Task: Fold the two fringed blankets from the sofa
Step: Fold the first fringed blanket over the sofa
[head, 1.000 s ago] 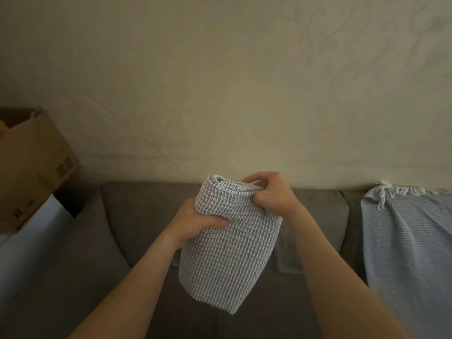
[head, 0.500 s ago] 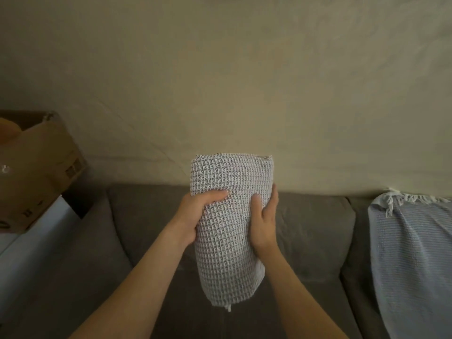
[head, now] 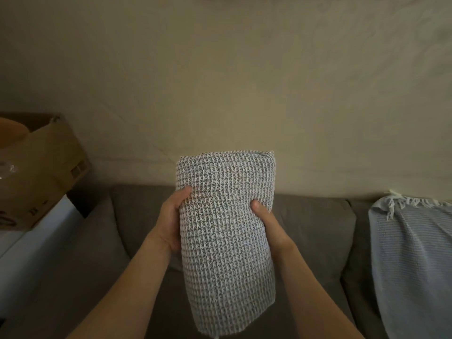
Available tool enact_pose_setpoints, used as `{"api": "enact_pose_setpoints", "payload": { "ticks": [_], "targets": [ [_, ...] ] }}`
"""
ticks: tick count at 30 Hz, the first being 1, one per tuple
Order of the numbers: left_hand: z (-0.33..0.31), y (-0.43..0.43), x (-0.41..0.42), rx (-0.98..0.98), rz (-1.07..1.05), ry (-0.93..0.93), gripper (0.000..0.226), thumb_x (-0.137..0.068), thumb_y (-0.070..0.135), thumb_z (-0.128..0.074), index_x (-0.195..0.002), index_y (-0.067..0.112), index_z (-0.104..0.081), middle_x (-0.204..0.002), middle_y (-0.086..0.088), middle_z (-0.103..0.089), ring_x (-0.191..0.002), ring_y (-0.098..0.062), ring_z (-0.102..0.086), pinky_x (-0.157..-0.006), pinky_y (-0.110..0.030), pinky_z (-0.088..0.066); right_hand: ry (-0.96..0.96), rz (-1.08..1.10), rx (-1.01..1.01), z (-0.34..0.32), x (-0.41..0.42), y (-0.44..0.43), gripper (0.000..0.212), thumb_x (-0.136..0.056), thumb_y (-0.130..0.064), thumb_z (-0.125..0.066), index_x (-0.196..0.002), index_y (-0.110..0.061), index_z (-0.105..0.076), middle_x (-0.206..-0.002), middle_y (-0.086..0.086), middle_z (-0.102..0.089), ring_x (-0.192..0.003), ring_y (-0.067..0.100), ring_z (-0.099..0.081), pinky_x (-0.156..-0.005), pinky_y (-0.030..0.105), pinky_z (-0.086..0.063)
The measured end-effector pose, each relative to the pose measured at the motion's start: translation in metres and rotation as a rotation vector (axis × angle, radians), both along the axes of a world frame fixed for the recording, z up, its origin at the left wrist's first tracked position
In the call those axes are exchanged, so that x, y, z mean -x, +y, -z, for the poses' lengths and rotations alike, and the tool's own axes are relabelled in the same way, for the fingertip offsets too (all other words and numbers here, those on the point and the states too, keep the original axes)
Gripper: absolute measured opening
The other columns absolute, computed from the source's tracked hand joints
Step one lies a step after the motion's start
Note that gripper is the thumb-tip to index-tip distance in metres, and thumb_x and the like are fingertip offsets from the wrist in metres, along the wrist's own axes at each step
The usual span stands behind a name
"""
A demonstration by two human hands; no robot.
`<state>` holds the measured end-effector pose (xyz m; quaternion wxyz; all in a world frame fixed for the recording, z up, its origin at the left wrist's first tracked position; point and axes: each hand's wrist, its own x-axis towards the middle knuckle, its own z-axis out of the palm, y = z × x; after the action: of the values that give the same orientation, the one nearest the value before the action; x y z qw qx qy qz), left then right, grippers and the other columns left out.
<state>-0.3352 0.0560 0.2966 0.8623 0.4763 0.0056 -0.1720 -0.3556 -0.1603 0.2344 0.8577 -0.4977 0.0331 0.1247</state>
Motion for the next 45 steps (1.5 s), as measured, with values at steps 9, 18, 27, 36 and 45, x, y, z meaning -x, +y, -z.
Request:
{"api": "enact_pose_setpoints", "payload": {
  "ticks": [9,18,27,36,45],
  "targets": [
    [0.003,-0.011,0.012,-0.012,-0.097,0.015,0.05,-0.088,0.045,-0.052,-0.111,0.01,-0.08,-0.11,-0.016,-0.08,-0.089,-0.026,-0.08,-0.076,-0.041,-0.064,0.077,-0.179,0.166,-0.01,0.004,-0.02,0.07,-0.08,-0.068,-0.074,-0.135,-0.025,-0.063,-0.129,0.0,-0.075,-0.12,0.02,-0.071,-0.096,0.034,-0.056],
    [0.033,-0.02,0.024,-0.314,-0.075,0.228,0.055,-0.095,0.058,-0.062,-0.134,0.02,-0.066,-0.123,-0.012,-0.078,-0.117,-0.032,-0.072,-0.096,-0.045,-0.054,0.004,0.216,0.175,-0.01,0.007,-0.011,0.039,-0.085,-0.027,-0.087,-0.119,-0.014,-0.074,-0.11,0.003,-0.081,-0.102,0.025,-0.078,-0.096,0.05,-0.061],
    [0.062,-0.001,0.043,-0.704,-0.111,0.13,0.049,-0.083,0.014,-0.085,-0.125,0.029,-0.065,-0.113,0.0,-0.079,-0.105,-0.024,-0.077,-0.095,-0.046,-0.059,0.153,-0.248,0.487,0.022,0.002,-0.021,0.083,-0.066,-0.064,-0.093,-0.137,-0.033,-0.061,-0.128,-0.007,-0.074,-0.115,0.019,-0.073,-0.108,0.048,-0.054],
    [0.092,0.054,0.044,-0.904,-0.051,-0.006,0.052,-0.078,0.003,-0.084,-0.12,0.029,-0.067,-0.11,0.002,-0.079,-0.101,-0.014,-0.076,-0.088,-0.033,-0.061,0.216,-0.181,0.451,0.07,-0.001,0.039,0.059,-0.079,-0.042,-0.09,-0.13,-0.027,-0.066,-0.125,-0.005,-0.075,-0.111,0.018,-0.073,-0.103,0.043,-0.056],
    [0.13,0.184,0.015,-1.036,-0.279,0.031,0.083,-0.084,0.025,-0.085,-0.153,0.021,-0.038,-0.13,0.008,-0.058,-0.111,-0.008,-0.06,-0.087,-0.024,-0.048,0.129,-0.214,0.617,0.119,-0.041,0.198,0.096,-0.059,-0.066,-0.095,-0.14,-0.034,-0.054,-0.133,-0.01,-0.068,-0.12,0.015,-0.069,-0.105,0.041,-0.056]
  ]
}}
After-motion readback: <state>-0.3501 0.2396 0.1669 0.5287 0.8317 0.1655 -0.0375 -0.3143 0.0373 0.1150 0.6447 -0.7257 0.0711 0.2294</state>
